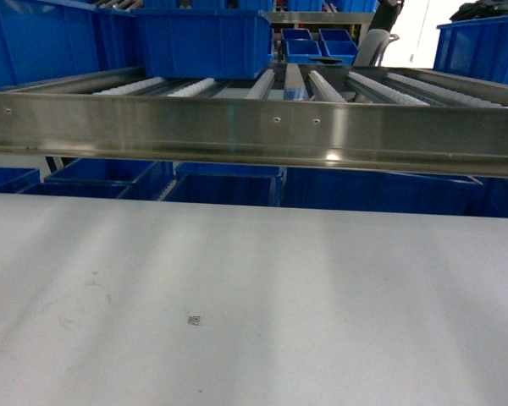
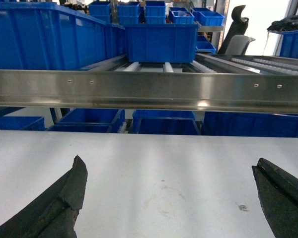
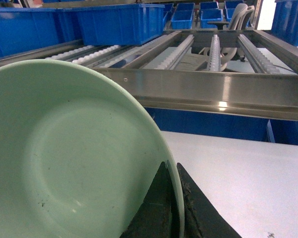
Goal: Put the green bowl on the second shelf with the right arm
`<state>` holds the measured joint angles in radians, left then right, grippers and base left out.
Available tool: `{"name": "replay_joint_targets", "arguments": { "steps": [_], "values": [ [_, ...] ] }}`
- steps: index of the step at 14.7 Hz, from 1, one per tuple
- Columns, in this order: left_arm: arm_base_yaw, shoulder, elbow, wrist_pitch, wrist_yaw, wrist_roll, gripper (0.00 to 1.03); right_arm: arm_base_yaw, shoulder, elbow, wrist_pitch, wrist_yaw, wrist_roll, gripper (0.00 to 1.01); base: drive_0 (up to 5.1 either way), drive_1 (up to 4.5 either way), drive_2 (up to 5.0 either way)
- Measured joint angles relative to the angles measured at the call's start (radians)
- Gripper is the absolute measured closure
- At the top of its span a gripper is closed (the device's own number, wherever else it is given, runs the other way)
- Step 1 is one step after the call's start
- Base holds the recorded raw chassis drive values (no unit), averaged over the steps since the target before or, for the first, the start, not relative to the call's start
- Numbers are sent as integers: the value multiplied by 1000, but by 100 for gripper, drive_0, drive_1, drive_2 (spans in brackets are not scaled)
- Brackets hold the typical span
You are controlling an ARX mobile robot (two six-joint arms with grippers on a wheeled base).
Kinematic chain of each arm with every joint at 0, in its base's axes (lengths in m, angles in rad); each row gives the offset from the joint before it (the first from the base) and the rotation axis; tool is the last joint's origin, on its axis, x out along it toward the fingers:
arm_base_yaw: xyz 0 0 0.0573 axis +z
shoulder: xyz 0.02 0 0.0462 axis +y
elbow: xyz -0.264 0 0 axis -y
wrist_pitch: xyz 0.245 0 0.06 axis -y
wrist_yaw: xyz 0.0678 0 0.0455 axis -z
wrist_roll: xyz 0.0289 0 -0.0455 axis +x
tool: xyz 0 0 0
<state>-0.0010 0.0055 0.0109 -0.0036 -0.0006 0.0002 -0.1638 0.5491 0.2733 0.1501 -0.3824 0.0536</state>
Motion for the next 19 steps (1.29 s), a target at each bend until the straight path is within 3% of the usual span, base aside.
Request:
{"name": "replay_joint_targets", "arguments": {
  "steps": [19],
  "values": [
    [0,0,0,-1,0,0,5,0,-1,-1,2,0,0,99,-499,240,240]
  ]
}}
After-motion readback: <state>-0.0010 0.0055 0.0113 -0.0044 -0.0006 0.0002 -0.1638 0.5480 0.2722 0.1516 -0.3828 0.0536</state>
